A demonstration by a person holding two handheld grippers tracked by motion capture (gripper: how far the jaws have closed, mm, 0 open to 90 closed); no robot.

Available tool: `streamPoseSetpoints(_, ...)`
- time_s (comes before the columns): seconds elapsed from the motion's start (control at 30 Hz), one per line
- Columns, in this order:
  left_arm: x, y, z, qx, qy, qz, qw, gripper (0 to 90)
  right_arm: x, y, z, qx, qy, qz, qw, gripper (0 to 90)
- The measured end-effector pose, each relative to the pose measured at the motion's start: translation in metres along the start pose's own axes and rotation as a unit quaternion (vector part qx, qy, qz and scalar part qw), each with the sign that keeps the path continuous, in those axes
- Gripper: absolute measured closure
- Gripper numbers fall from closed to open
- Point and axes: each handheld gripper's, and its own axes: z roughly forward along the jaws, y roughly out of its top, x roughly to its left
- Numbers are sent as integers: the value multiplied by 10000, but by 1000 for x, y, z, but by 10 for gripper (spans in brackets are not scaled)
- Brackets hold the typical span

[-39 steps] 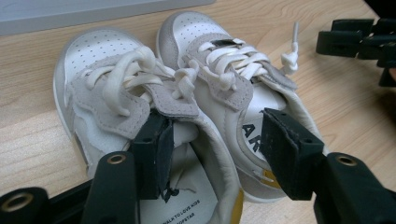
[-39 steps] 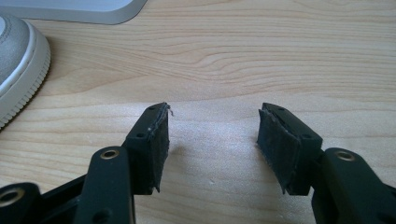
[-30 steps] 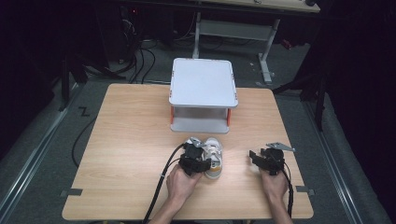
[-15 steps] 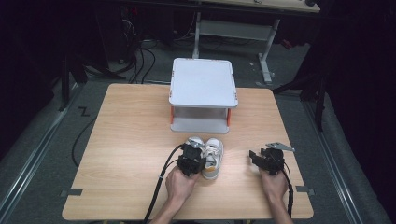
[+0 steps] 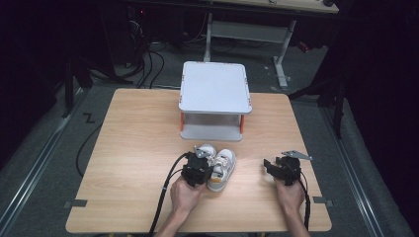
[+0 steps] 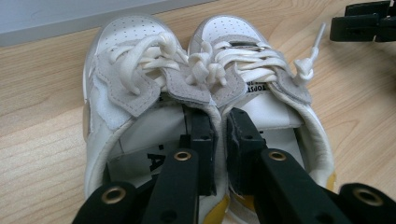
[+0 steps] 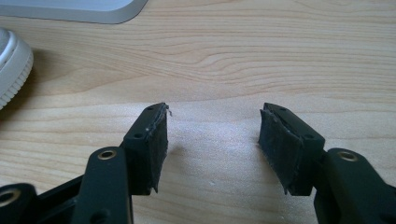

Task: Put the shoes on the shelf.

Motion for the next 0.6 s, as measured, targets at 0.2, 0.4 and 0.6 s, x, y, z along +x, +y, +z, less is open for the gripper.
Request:
streamPoseSetpoints(0.2, 3, 1, -6, -53, -51, 47, 10000, 824, 1, 0, 0, 17, -34, -62, 10000, 415)
streamPoseSetpoints(0.4, 5, 6, -15, -201, -116, 88, 9997, 824, 6, 1, 1, 62, -188, -238, 9995, 413)
streamPoseSetpoints(0.6, 7, 11, -21, -269, -132, 130, 9995, 824, 11, 1, 3, 114, -306, -536, 9980, 429)
